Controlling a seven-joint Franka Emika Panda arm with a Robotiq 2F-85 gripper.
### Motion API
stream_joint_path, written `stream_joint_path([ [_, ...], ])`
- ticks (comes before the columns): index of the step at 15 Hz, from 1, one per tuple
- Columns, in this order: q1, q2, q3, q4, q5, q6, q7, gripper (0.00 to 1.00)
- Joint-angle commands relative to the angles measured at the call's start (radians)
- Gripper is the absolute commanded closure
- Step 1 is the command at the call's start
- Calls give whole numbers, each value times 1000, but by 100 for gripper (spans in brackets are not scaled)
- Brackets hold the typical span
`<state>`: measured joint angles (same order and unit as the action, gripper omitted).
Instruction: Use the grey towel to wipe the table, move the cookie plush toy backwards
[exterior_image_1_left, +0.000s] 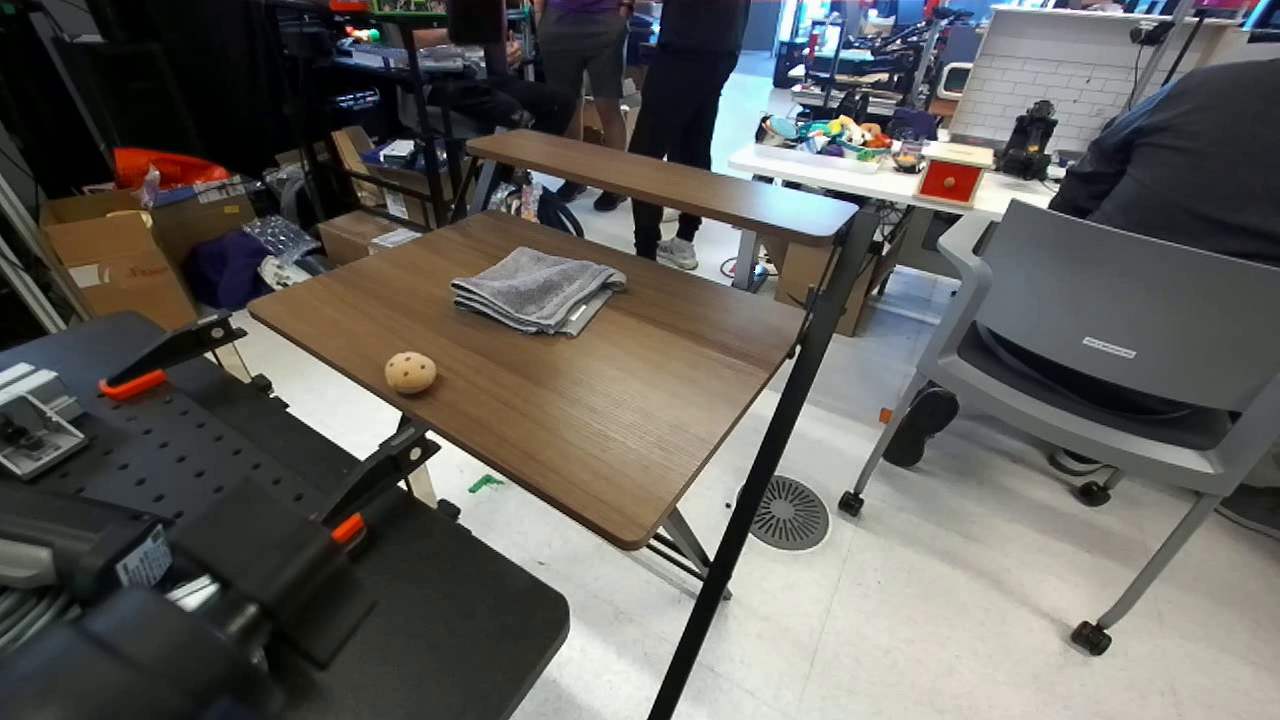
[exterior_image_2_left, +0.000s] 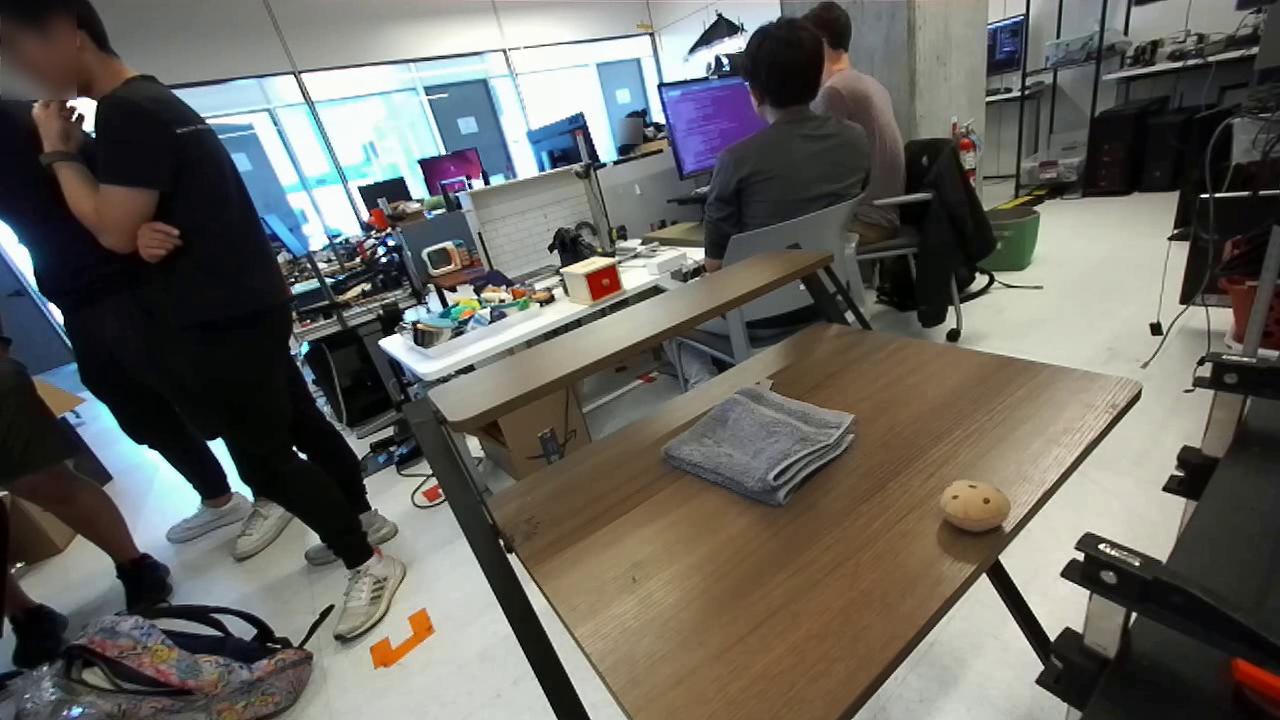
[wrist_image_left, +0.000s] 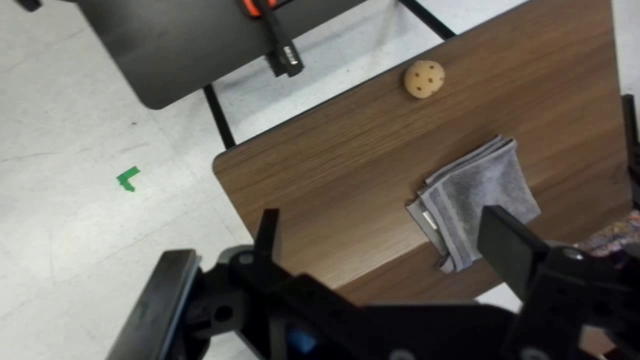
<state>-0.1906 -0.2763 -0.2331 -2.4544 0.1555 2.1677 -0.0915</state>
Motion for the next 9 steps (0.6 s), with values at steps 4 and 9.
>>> stream_joint_path([
  [4,141,306,97,37,452,486,112,0],
  [9,163,422,147,53,461,648,173,0],
])
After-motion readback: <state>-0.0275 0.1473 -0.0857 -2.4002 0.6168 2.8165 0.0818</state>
